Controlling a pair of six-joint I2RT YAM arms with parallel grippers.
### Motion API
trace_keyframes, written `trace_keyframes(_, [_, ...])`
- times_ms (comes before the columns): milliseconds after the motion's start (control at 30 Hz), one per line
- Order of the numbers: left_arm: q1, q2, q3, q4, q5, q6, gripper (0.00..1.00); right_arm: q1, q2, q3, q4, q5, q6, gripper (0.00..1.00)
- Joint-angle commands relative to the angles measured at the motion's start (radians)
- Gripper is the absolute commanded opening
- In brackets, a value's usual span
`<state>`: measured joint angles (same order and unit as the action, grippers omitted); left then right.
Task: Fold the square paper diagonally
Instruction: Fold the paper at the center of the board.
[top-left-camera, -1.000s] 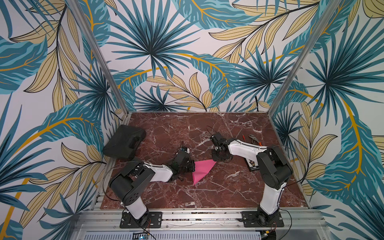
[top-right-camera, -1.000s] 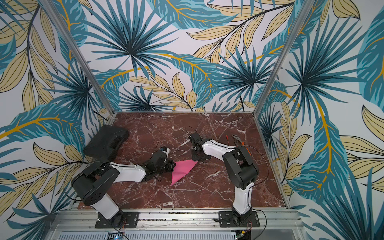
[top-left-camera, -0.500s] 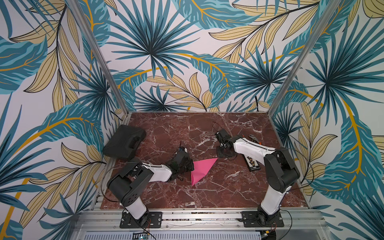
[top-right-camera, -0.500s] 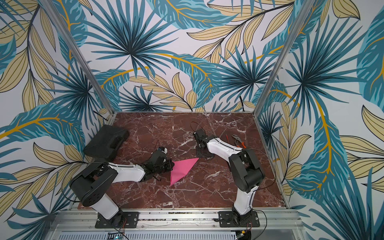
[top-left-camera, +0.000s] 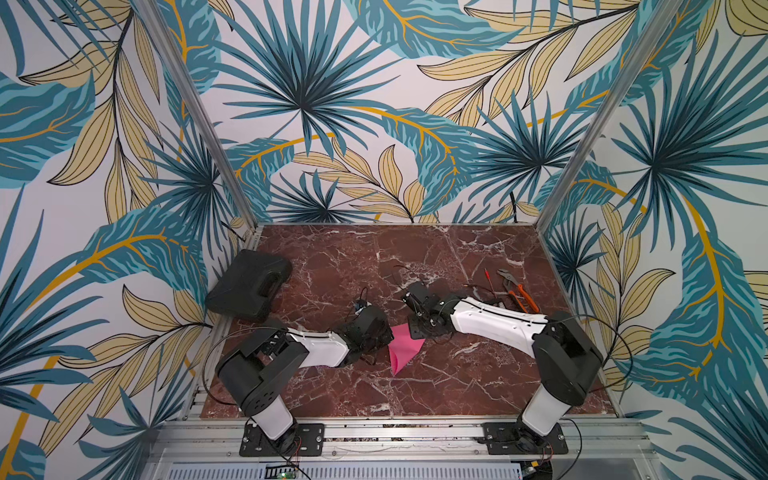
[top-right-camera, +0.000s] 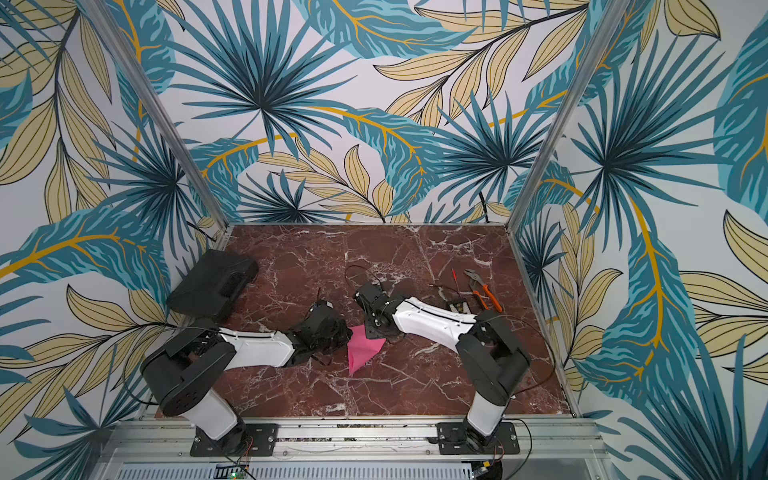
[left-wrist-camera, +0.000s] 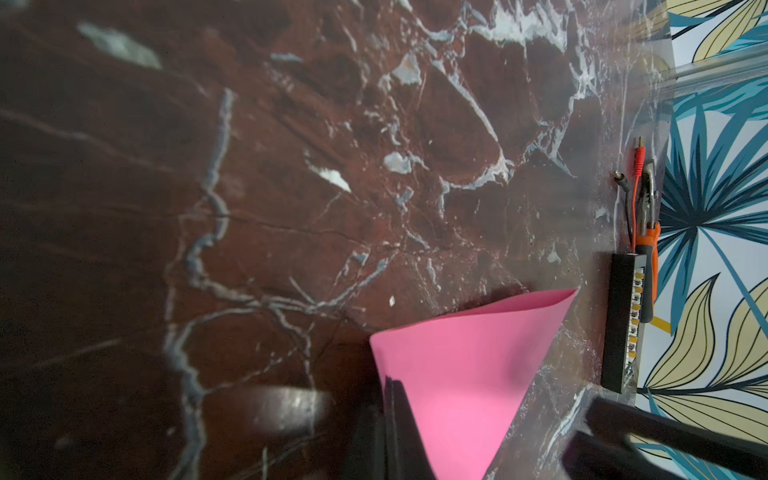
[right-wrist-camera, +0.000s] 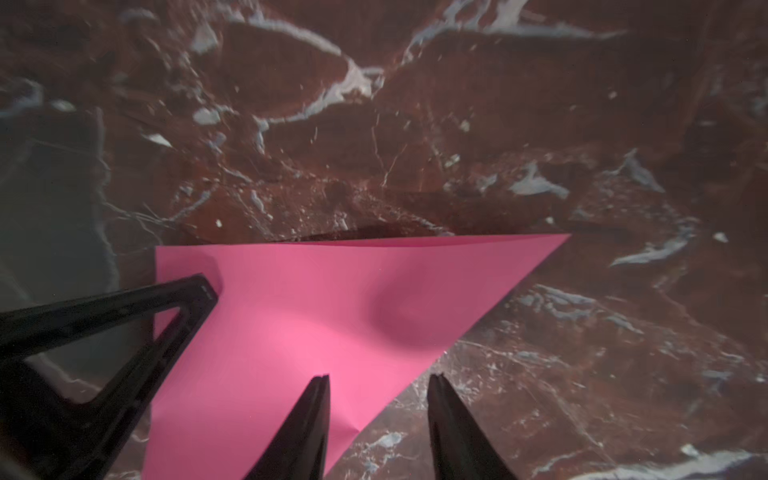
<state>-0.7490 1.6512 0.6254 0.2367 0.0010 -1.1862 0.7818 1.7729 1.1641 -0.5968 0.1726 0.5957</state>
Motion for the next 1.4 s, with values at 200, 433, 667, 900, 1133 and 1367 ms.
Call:
trace_keyframes(200, [-0.007,0.017,0.026,-0.026,-0.023,-0.032,0.0,0.016,0.106,0.035,-0.041,0.016,0.023,0.44])
trace_keyframes(433, [0.013,0.014,0.074,-0.08,0.08,0.071,0.25,0.016,0.122,0.004,-0.043,-0.004,0.012,0.44])
trace_keyframes(667, [0.104,0.033,0.066,-0.067,0.328,0.122,0.34,0.016,0.108,-0.031,-0.022,-0.009,0.005,0.44])
trace_keyframes(900, [0.197,0.12,0.115,-0.094,0.562,0.224,0.35,0.016,0.102,-0.041,-0.001,-0.018,-0.01,0.44])
trace_keyframes(1133, [0.255,0.237,0.26,-0.294,0.712,0.433,0.35,0.016,0.101,-0.044,0.01,-0.019,-0.02,0.44])
trace_keyframes(1367, [0.272,0.37,0.453,-0.553,0.744,0.629,0.35,0.016,0.101,-0.052,0.02,-0.022,-0.02,0.44])
